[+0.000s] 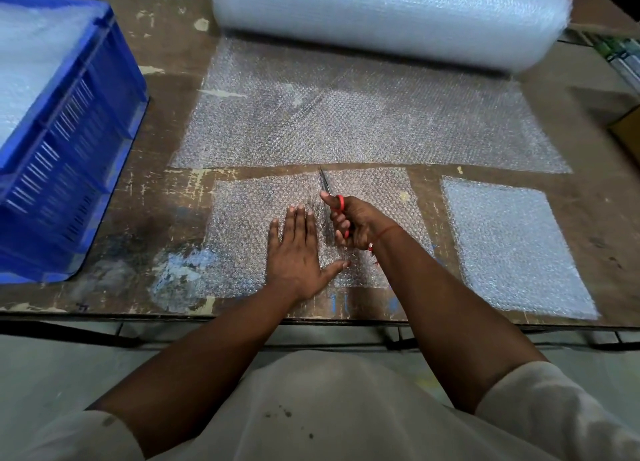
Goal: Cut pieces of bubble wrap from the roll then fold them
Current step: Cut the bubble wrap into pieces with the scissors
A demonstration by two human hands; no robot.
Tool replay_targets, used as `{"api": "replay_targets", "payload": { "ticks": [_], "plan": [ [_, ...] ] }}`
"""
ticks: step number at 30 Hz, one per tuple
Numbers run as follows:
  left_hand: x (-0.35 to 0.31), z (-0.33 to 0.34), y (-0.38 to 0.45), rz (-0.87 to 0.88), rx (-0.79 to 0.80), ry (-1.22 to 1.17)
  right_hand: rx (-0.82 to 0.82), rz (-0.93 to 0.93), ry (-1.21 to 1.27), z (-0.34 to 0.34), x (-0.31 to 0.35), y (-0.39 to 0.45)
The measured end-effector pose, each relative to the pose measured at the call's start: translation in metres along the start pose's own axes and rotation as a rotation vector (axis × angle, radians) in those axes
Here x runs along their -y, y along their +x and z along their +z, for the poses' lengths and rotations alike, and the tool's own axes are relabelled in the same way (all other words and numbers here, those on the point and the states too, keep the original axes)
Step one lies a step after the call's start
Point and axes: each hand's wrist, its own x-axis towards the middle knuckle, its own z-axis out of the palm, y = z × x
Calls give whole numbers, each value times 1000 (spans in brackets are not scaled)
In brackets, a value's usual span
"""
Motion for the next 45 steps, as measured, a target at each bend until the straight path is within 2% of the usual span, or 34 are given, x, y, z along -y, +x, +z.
{"api": "replay_targets", "payload": {
  "ticks": [9, 17, 33, 45],
  "plan": [
    [0, 1, 0, -4, -5, -8, 20, -1, 31, -3, 4, 4],
    [0, 0, -1, -3, -4, -26, 46, 39, 177, -14, 9, -6],
    [0, 0, -1, -7, 1, -45, 6, -85, 84, -12, 18, -12],
    [0, -1, -3, -9, 6, -43, -58, -215, 166, -21, 24, -19]
  ]
}}
